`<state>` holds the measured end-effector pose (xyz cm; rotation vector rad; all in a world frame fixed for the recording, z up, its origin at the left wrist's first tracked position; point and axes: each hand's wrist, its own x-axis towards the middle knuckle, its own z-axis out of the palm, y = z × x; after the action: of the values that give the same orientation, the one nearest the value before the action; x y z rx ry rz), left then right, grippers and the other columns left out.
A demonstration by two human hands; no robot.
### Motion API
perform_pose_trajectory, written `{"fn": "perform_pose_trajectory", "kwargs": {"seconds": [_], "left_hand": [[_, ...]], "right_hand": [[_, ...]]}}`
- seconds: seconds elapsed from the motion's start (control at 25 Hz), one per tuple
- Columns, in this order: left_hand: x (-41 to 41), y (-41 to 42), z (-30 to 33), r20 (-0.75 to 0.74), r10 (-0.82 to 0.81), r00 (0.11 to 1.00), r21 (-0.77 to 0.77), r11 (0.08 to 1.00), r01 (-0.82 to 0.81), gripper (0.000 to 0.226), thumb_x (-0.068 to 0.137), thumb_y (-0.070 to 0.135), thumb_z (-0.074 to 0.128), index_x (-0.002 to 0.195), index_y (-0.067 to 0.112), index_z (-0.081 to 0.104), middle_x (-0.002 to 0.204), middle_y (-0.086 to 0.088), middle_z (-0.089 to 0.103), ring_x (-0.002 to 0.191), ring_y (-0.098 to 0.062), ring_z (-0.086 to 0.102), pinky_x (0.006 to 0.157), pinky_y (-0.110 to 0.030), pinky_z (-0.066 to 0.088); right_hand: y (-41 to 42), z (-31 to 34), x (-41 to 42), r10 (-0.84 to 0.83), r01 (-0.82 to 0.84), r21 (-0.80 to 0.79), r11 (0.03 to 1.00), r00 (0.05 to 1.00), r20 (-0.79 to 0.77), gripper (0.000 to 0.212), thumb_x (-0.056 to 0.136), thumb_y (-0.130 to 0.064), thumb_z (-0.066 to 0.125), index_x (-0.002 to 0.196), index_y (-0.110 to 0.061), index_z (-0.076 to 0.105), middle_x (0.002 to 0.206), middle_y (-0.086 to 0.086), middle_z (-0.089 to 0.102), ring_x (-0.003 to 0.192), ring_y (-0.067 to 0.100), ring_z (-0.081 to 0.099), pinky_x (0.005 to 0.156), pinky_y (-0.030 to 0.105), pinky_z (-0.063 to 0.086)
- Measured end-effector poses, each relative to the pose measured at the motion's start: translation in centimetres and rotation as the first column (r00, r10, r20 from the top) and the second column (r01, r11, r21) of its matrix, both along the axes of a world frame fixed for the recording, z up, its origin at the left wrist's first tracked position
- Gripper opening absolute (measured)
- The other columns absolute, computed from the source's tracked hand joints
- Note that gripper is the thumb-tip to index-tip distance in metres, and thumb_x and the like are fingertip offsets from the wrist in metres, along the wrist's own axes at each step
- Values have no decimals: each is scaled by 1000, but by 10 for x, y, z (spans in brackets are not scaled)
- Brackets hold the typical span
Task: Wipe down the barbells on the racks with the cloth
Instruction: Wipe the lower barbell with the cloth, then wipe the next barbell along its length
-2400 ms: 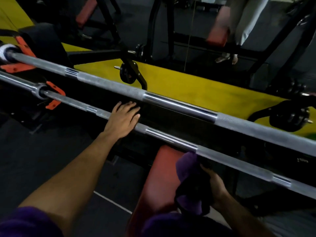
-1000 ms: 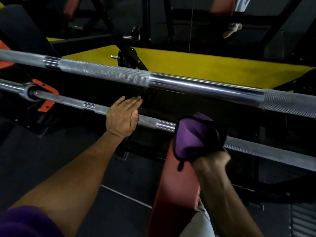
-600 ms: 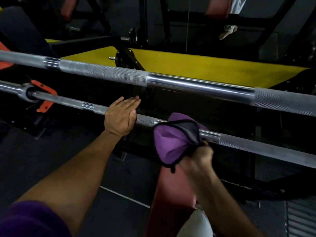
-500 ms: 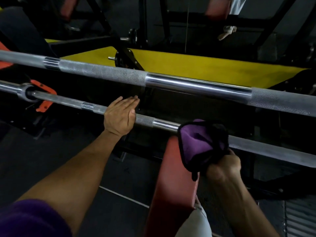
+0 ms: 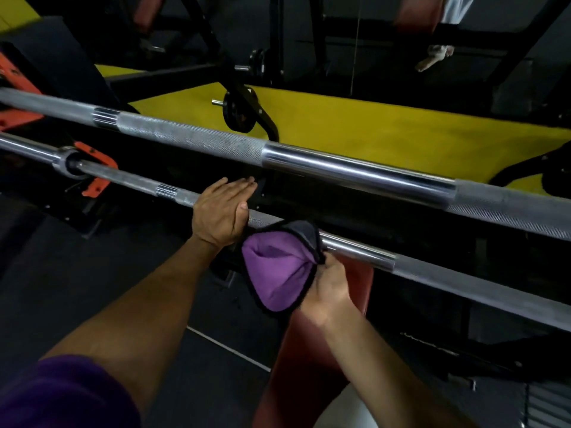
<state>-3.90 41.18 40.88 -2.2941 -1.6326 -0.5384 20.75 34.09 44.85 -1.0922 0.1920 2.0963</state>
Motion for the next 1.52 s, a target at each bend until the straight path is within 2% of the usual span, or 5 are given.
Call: {"fn": "perform_pose_trajectory", "kwargs": {"seconds": [0.52,0.72,0.8,1.0,1.52], "left_hand": [[53,-39,33,21,476,879,-303,841,-449,55,108,43,20,153,21,42,164,-7,32,155,-21,19,124,-54,5],[180,-142,41,728,604,325,-555,797,-237,70,90,67,42,140,20,53,135,-3,61,124,-17,57,115,-44,40],[247,-191,48,710,704,-38,-700,710,80,81,79,78,53,135,20,59,117,0,72,106,-16,66,98,-37,51],[388,-295,54,607,672,-424,-641,729,240,42,98,45,62,131,19,65,125,-5,72,114,-23,68,101,-41,52],[479,-568,80,765,518,-384,-634,709,-308,23,94,12,72,108,9,54,90,4,64,83,-8,58,75,-23,50]], "right_hand": [[-36,56,151,515,-533,77,842,839,177,44,92,-33,54,121,-4,70,118,21,71,109,36,65,97,41,51],[-58,67,217,509,-544,180,820,836,204,50,89,-39,69,130,-10,66,126,17,69,119,35,64,112,50,42],[-68,65,242,494,-569,248,784,814,307,45,87,-30,71,128,-11,65,120,15,72,112,33,69,104,47,49],[-101,49,307,609,-757,374,536,653,451,32,89,-11,66,121,-10,68,113,12,75,105,29,72,92,41,57],[-274,23,320,606,-852,462,-245,237,759,24,86,-1,73,106,-14,71,104,-3,78,98,11,72,82,14,52]]}}
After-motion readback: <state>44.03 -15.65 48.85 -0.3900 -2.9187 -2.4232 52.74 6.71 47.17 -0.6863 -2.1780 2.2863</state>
